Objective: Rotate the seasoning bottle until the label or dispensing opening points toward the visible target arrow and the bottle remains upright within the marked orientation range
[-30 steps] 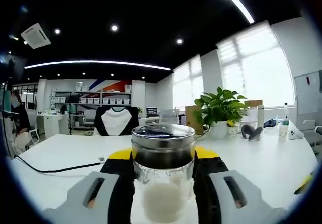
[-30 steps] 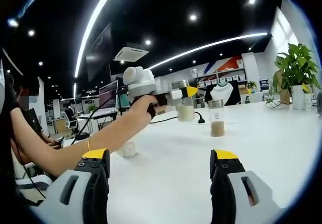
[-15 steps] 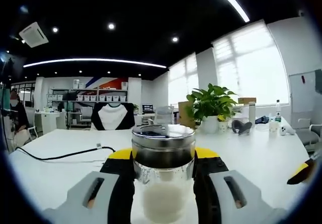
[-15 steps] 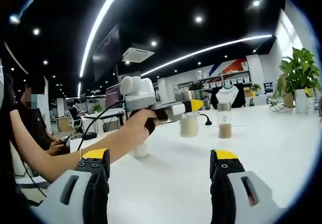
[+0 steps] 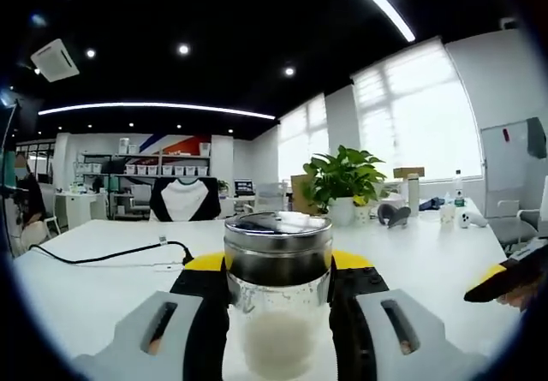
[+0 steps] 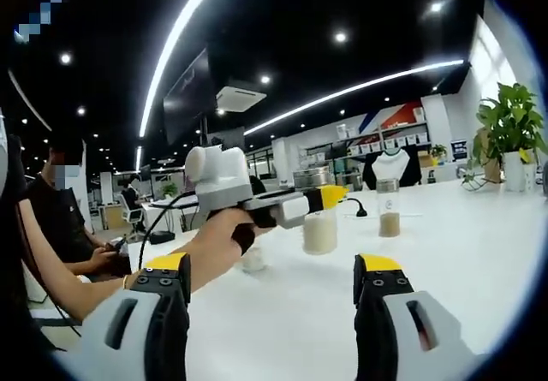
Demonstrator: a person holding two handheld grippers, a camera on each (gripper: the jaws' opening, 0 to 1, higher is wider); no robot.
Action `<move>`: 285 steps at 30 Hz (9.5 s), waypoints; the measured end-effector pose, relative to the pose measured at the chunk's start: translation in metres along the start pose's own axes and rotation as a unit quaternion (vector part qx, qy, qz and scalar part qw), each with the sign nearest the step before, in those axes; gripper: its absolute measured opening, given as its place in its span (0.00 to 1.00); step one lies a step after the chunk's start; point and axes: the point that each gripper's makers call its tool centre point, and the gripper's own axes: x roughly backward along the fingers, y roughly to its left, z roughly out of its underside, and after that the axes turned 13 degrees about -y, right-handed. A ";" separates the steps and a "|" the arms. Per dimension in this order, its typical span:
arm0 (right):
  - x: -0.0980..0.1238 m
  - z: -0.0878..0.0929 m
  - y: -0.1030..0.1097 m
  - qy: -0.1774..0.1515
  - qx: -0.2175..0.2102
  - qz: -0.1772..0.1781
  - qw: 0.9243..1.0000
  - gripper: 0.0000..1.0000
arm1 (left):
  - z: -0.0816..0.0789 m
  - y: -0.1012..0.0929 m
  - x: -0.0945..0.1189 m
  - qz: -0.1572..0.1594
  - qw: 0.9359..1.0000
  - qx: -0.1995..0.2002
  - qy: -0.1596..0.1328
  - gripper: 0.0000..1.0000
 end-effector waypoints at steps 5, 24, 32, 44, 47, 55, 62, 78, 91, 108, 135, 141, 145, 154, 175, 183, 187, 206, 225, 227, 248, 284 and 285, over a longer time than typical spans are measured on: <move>0.003 -0.003 0.004 -0.002 0.000 0.001 1.000 0.77 | -0.001 -0.015 0.020 0.011 1.000 -0.007 0.003 0.46; -0.005 -0.024 0.010 -0.025 -0.005 -0.006 1.000 0.68 | 0.016 -0.030 0.056 0.035 0.999 0.034 0.019 0.46; -0.008 -0.019 0.006 -0.014 -0.002 -0.002 1.000 0.67 | 0.014 -0.037 0.067 0.038 0.999 0.020 0.014 0.45; -0.010 -0.019 0.005 -0.014 0.000 -0.002 1.000 0.67 | -0.001 -0.050 0.076 0.059 0.998 0.027 -0.003 0.45; -0.010 -0.019 0.006 -0.013 0.000 -0.003 1.000 0.66 | -0.004 -0.057 0.081 0.067 0.997 0.026 -0.003 0.45; -0.010 -0.015 0.012 -0.011 -0.001 -0.013 1.000 0.60 | -0.008 -0.072 0.087 0.101 0.994 0.038 -0.009 0.45; -0.012 -0.014 0.013 -0.010 0.003 -0.012 1.000 0.60 | -0.009 -0.080 0.095 0.119 0.992 0.033 -0.010 0.45; -0.012 -0.012 0.020 -0.005 0.011 -0.034 0.999 0.47 | -0.010 -0.100 0.107 0.171 0.983 0.056 -0.017 0.45; -0.015 -0.012 0.034 -0.003 0.028 -0.066 0.997 0.37 | -0.013 -0.114 0.114 0.204 0.976 0.066 -0.022 0.45; -0.016 -0.002 0.024 0.017 0.072 -0.010 0.997 0.36 | -0.002 -0.115 0.114 0.163 0.986 0.031 -0.007 0.45; -0.028 -0.006 0.012 0.001 0.078 0.061 0.995 0.36 | 0.023 -0.089 0.121 0.001 0.997 -0.067 0.023 0.51; -0.030 -0.004 0.011 0.002 0.081 0.070 0.994 0.36 | 0.025 -0.088 0.121 -0.006 0.997 -0.075 0.025 0.50; -0.028 -0.001 0.010 0.007 0.084 0.070 0.994 0.36 | 0.029 -0.090 0.121 -0.005 0.997 -0.070 0.030 0.50; -0.030 0.001 0.013 0.005 0.084 0.061 0.995 0.36 | 0.030 -0.091 0.122 -0.002 0.997 -0.076 0.030 0.45; -0.032 0.001 0.020 0.017 0.072 -0.001 0.997 0.36 | 0.030 -0.088 0.125 0.079 0.996 -0.002 0.039 0.43; -0.031 -0.002 0.027 0.011 0.065 -0.039 0.997 0.36 | 0.030 -0.089 0.129 0.145 0.988 0.017 0.046 0.43; -0.032 -0.002 0.030 0.010 0.063 -0.051 0.997 0.36 | 0.030 -0.090 0.131 0.168 0.984 0.023 0.053 0.43; -0.033 0.009 0.041 0.036 0.077 -0.095 0.992 0.44 | 0.028 -0.092 0.137 0.231 0.970 0.039 0.063 0.43; -0.044 0.007 0.047 0.038 0.064 -0.104 0.992 0.40 | 0.025 -0.095 0.145 0.305 0.948 0.063 0.069 0.43; -0.044 0.007 0.048 0.039 0.062 -0.105 0.992 0.40 | 0.025 -0.094 0.146 0.310 0.946 0.064 0.071 0.43; -0.044 0.008 0.049 0.032 0.058 -0.102 0.993 0.38 | 0.027 -0.091 0.147 0.295 0.948 0.093 0.072 0.42; -0.049 0.010 0.045 0.036 0.074 -0.027 0.996 0.38 | 0.030 -0.084 0.144 0.143 0.985 -0.018 0.092 0.46; -0.049 0.010 0.045 0.035 0.075 -0.025 0.996 0.38 | 0.030 -0.083 0.144 0.139 0.986 -0.018 0.091 0.46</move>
